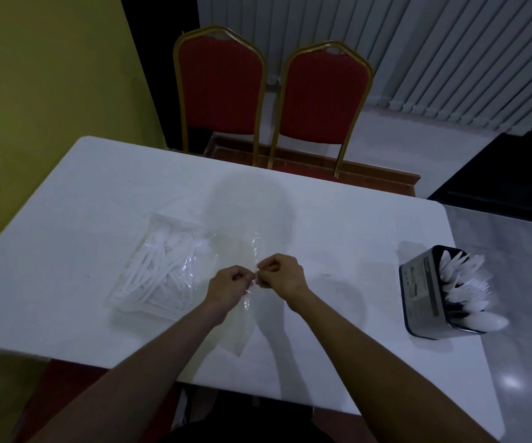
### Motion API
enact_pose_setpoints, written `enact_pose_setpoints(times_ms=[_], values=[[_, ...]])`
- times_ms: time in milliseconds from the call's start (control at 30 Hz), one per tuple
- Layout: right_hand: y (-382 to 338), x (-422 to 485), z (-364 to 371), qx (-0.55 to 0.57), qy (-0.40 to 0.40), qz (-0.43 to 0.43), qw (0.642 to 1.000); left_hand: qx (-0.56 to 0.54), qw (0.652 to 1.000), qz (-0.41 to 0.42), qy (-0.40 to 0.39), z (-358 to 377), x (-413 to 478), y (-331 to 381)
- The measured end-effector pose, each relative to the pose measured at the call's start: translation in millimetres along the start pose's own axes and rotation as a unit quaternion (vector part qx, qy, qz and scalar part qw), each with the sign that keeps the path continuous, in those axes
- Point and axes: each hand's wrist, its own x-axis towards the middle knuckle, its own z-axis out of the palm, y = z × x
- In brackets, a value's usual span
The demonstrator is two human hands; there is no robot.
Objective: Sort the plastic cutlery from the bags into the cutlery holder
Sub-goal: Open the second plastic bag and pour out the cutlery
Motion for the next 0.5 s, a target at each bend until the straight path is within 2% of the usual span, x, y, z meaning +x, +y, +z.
enact_pose_setpoints(times_ms=[100,167,267,500], values=[[-1.6,-0.2,2.6,0.014,-0.014,-0.004,1.000,-0.115,0.992,-0.060,0.012,-0.9,0.9,1.0],[-2.0,0.3,2.0,0.029,-0.032,-0.001,0.999,-0.141,0.988,-0.060,0.015,-3.7,1.0,2.4],[-3.0,0.1,0.9,0.011,-0.043,-0.011,0.999,-0.118,0.993,-0.025,0.017,-6.2,0.1,3.7],[-3.6,-0.3,2.5,-0.079,-0.014,-0.055,0.995,0.002,1.000,0.030,0.008,-5.1,1.8,7.1]])
